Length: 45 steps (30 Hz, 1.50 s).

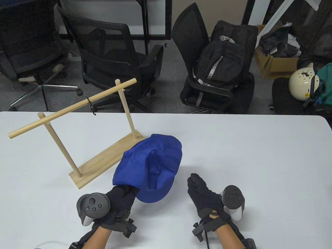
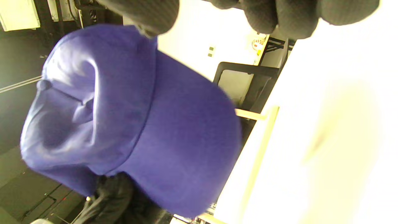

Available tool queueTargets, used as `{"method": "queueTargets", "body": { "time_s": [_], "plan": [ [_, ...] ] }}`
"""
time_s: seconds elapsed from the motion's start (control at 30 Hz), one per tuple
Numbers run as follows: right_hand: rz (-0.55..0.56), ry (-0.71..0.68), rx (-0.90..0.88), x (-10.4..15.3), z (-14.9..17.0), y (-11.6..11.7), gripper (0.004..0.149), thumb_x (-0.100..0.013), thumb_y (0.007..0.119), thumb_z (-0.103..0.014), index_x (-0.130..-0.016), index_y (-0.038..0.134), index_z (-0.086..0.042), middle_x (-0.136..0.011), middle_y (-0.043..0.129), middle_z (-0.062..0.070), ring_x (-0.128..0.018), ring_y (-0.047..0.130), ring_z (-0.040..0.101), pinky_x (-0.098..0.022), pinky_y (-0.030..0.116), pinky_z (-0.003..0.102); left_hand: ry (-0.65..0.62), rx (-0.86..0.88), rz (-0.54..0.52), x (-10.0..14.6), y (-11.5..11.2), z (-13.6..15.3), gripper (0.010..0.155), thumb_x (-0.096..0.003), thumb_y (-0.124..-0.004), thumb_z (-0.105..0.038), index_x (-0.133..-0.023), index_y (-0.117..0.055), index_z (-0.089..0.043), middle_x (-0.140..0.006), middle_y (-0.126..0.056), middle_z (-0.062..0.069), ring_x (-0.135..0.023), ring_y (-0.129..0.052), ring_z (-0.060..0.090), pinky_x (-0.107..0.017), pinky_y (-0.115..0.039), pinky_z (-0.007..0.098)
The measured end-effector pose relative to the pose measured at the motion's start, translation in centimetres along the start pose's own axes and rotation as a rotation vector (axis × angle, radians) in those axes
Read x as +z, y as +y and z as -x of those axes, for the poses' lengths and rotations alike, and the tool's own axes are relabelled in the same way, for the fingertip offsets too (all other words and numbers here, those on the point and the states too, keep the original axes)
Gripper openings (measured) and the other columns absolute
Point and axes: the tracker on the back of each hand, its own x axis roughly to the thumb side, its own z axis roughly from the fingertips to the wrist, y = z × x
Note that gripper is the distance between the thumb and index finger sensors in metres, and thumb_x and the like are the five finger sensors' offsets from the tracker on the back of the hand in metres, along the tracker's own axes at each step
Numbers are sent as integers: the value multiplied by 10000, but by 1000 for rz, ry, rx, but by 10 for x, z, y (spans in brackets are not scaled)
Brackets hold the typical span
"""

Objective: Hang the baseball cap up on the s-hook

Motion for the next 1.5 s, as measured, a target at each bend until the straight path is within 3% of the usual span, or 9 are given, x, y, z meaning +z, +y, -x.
{"method": "queueTargets", "body": {
  "time_s": [0.17, 0.4, 0.77, 1.07, 1.5],
  "plan": [
    [12, 2, -4, 0, 1, -4, 720, -560, 663, -282, -1020, 382, 194, -971, 486, 524, -837, 606, 726, -527, 581, 779, 10, -96, -124, -7, 25, -10, 476, -562, -777, -198, -1024, -683, -133, -925, -939, 72, -742, -1096, 285, -545, -973, 499],
    [12, 9, 8, 0, 2, -6, 717, -560, 663, -284, -1021, 389, 192, -972, 487, 524, -838, 606, 728, -527, 577, 782, 74, -203, -215, -20, 62, -9, 474, -564, -781, -199, -1025, -688, -136, -925, -942, 76, -748, -1094, 288, -550, -967, 506],
    [5, 15, 37, 0, 3, -7, 716, -558, 664, -281, -1019, 392, 194, -971, 491, 523, -837, 607, 727, -527, 572, 784, 204, -332, -248, -37, 96, 15, 472, -567, -782, -201, -1026, -687, -150, -933, -939, 74, -764, -1085, 289, -567, -956, 513],
    [0, 24, 57, 3, 4, -10, 715, -554, 666, -277, -1017, 395, 195, -969, 487, 527, -836, 605, 730, -526, 573, 783, 318, -390, -226, -41, 91, 48, 471, -570, -781, -199, -1027, -680, -148, -943, -930, 71, -774, -1079, 297, -565, -955, 528],
    [3, 38, 75, 7, 5, -18, 713, -552, 666, -272, -1018, 395, 194, -970, 484, 527, -838, 601, 732, -529, 561, 788, 433, -326, -188, -13, 47, 106, 468, -568, -764, -184, -1018, -663, -103, -942, -915, 109, -781, -1073, 329, -540, -958, 556]
  ]
}}
